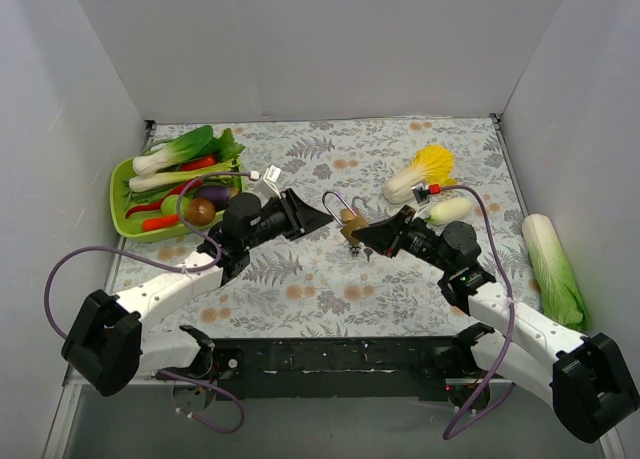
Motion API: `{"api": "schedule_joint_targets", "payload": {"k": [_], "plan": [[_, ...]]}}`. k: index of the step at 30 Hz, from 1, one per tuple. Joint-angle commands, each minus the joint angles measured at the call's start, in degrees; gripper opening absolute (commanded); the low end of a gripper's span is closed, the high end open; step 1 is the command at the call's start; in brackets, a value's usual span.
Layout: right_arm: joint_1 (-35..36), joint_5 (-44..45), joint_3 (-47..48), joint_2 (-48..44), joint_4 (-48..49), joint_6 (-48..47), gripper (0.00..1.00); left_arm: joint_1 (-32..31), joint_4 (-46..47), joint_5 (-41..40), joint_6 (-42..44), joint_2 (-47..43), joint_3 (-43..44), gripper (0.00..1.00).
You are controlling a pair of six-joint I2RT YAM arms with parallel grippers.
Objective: Unlock with the key
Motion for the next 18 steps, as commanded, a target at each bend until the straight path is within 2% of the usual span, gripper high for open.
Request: {"api": "schedule_joint_targets", "payload": {"k": [1, 18], "plan": [[0.7, -0.32, 2.1, 0.13, 8.7, -0.54, 0.01, -0.4, 2.57, -0.55, -1.52, 1.51, 0.01, 0.27], [2.64, -1.46, 2.1, 3.83, 12.22, 0.95, 0.01, -0.84, 4.94, -0.81, -2.31, 5.2, 0.28, 0.26]]}}
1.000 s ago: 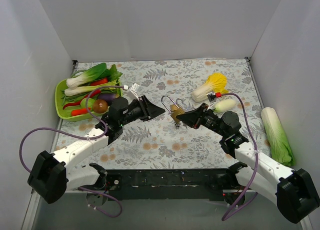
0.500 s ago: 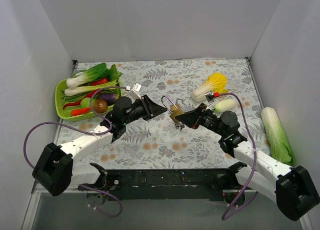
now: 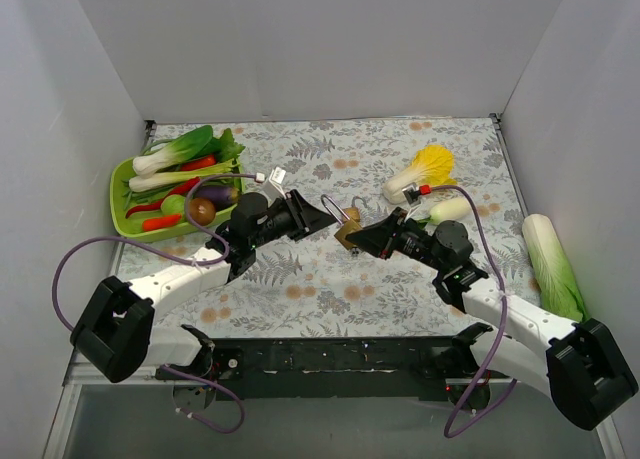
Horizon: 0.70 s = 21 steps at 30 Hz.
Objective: Unlock with the key
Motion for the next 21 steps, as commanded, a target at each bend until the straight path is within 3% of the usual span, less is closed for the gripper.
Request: {"api": "schedule_joint_targets", "payload": {"k": [1, 21], "plan": [[0.89, -1.51, 2.1, 0.31, 9.86, 1.12, 0.01, -0.29, 1.99, -0.7, 0.42, 0.16, 0.1, 0.26], [3.53, 0.51, 2.37, 1.19, 11.01, 1.92, 0.01, -0.29, 4.64, -0.78, -0.63, -0.45, -2.09, 0.28]]}}
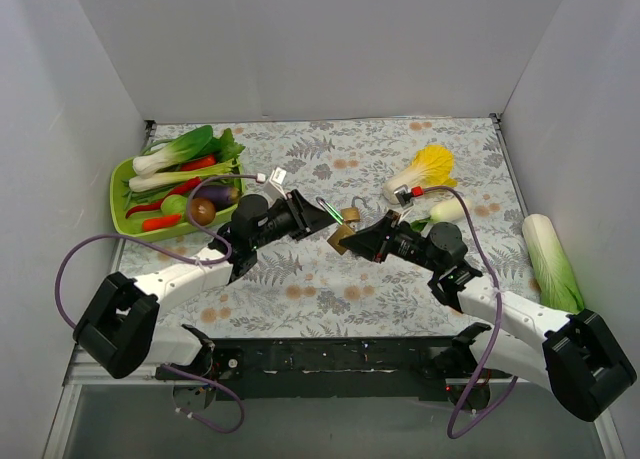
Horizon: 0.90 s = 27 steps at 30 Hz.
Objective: Unlock with the key
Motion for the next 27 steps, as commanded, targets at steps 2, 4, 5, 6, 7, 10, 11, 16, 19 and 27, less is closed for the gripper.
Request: {"api": "schedule_joint_targets", "payload": {"k": [2, 4, 5, 6, 7, 10, 11, 16, 19, 27], "plan": [[0.4, 2.96, 2.37, -2.81, 5.19, -0.6, 0.01, -0.23, -2.62, -1.09, -0.3, -5.02, -2.45, 0.31], [0.49, 3.93, 2.37, -3.52, 3.95, -1.13, 0.01, -0.23, -4.39, -1.88, -0.13, -7.75, -4.47, 0.34], [0.49, 4.28, 2.28, -3.69, 3.16, -1.56, 0.01, -0.14, -6.4, -2.15, -0.13, -10.64, -5.17, 0.35], [0.49, 4.72, 2.19, -3.78, 2.9, -1.74, 0.01, -0.14, -7.46, -2.59, -0.04, -12.15, -5.87, 0.36], [0.49, 4.99, 2.28, -3.78, 2.54, -1.83, 0.01, -0.14, -8.6, -2.85, 0.13, -13.47, -6.84, 0.39], [0.49, 4.73, 2.45, -3.52, 1.58, -2.53, 0.01, -0.14, -13.79, -4.17, -0.04, -19.09, -7.9, 0.48], [0.58, 4.64, 2.37, -3.52, 1.4, -2.79, 0.01, -0.23, -15.02, -4.35, -0.21, -20.24, -7.9, 0.5], [1.63, 5.6, 2.72, -3.52, -0.09, -4.9, 0.01, -0.14, -13.63, -4.44, -2.06, -22.8, -6.32, 0.72], [3.21, 6.13, 3.15, -3.52, -0.71, -5.78, 0.01, -0.14, -11.96, -2.77, -2.06, -18.69, -3.6, 0.82], [8.57, 8.77, 4.48, -3.08, -1.85, -7.54, 0.01, -0.14, -9.59, -1.01, -4.43, -11.9, -0.43, 0.91]]}}
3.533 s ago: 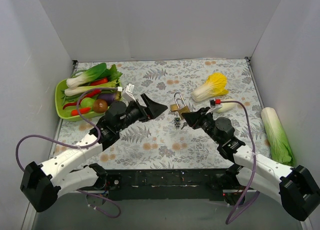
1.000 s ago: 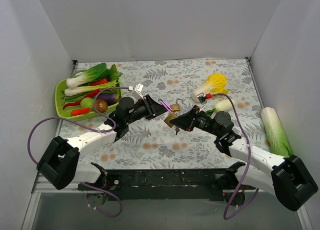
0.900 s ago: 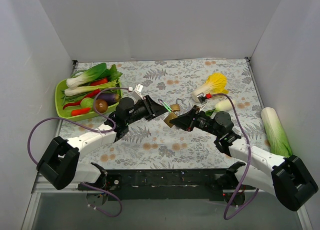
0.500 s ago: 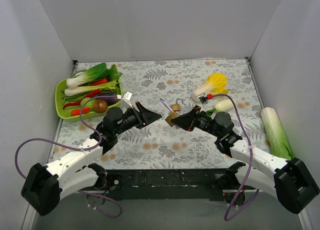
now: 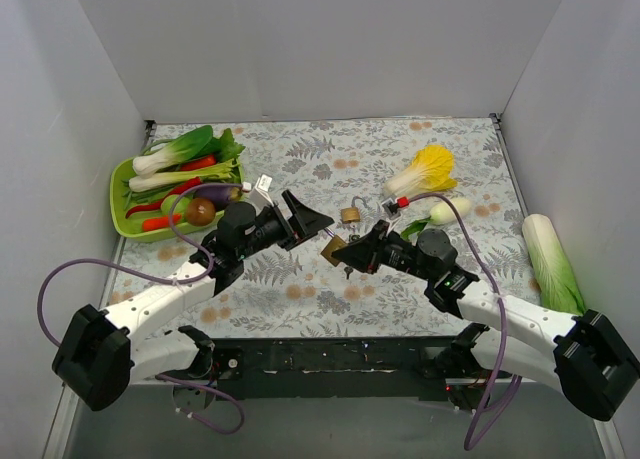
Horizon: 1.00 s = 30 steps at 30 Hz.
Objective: Unlock with the key
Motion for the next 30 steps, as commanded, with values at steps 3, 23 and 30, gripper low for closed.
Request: {"api": "schedule_joint_targets", "payload": {"k": [3, 23, 30], "plan": [[3.47, 2.37, 3.93, -0.59, 6.1, -1.49, 0.01, -0.14, 1.94, 1.09, -0.92, 0.71, 2.5, 0.87], [5.14, 0.61, 2.52, 4.16, 14.98, 3.87, 0.01, -0.14, 14.85, 5.48, 1.72, 0.27, -2.68, 0.5], [5.14, 0.26, 2.17, 5.74, 17.35, 5.36, 0.01, -0.14, 18.19, 7.85, 4.79, -0.69, -3.3, 0.49]]}}
